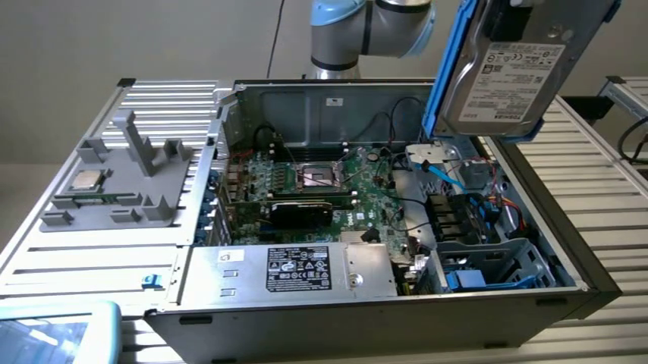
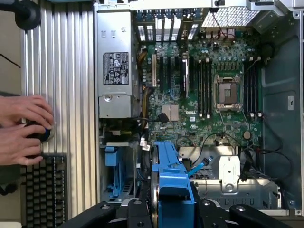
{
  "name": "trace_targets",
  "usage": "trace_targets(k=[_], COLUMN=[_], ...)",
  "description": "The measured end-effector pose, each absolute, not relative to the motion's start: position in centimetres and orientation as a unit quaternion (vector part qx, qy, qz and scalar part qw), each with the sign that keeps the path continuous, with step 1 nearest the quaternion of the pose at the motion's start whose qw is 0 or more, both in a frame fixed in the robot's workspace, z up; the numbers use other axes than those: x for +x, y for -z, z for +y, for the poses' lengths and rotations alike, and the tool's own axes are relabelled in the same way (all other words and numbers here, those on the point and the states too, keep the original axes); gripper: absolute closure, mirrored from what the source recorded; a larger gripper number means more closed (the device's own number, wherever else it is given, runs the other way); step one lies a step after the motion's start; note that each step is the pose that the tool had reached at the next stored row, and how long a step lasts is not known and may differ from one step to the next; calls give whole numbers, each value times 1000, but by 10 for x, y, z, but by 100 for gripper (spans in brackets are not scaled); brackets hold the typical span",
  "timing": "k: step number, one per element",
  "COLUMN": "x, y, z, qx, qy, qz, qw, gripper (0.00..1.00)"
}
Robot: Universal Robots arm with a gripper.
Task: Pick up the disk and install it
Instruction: 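Pick up the disk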
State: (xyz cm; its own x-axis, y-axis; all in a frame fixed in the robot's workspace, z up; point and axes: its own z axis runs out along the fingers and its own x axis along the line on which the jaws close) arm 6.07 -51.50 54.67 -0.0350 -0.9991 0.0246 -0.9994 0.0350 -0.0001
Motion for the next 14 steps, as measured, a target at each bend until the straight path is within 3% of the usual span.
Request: trace_targets(k=[14], x=[74], y=[-543], z=[-546], qx=[694], qy=[-16], qz=[-719], qw=[13], gripper=[63])
